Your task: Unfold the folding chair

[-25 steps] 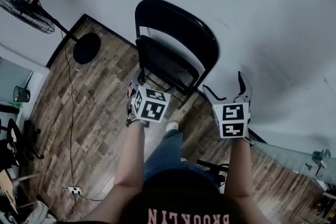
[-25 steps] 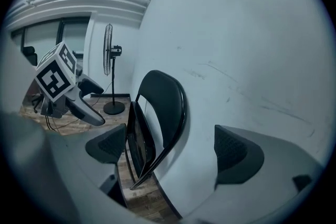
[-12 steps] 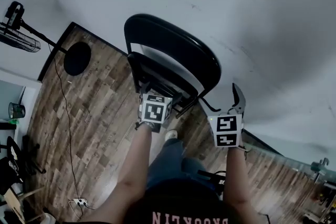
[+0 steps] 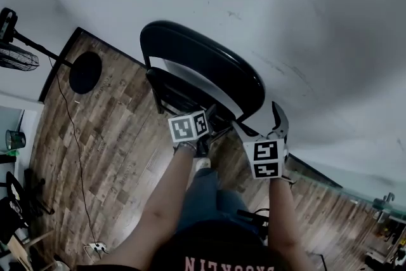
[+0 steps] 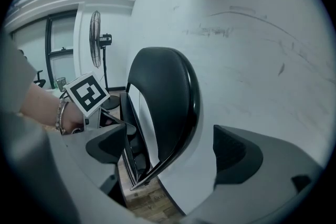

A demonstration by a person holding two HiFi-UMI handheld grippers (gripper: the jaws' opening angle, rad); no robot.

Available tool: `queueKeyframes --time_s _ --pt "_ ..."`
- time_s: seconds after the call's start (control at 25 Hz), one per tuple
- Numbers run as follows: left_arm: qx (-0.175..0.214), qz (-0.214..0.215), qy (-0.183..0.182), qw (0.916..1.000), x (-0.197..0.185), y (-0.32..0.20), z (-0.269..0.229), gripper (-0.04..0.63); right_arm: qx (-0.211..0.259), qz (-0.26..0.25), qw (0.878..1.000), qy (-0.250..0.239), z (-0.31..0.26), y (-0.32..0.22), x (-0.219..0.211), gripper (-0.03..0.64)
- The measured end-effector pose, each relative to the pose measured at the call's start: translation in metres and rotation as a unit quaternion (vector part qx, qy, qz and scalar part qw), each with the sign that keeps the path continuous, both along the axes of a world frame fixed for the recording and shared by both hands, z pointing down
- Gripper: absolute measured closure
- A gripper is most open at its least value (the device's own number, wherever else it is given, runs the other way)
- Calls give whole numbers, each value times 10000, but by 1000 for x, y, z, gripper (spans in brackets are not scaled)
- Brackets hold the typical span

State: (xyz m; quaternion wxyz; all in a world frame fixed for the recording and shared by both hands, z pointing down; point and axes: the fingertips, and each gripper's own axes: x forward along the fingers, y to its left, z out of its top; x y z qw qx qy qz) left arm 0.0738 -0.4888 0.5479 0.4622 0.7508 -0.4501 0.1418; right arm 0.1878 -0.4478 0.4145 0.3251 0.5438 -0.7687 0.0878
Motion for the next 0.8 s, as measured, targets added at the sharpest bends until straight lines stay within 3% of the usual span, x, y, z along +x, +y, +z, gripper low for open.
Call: queueKeyframes --time_s 0.28,0.52,0.8 --pt "-305 -569 674 9956 8 -15 3 402 -60 -38 9999 78 5 -13 -1 114" --pt "-685 -1027 786 9892 10 -29 12 410 62 114 9998 141 2 -26 1 155" --pt "-779 -1113 795 9875 10 -26 12 419 343 220 9990 166 -11 -43 -2 298"
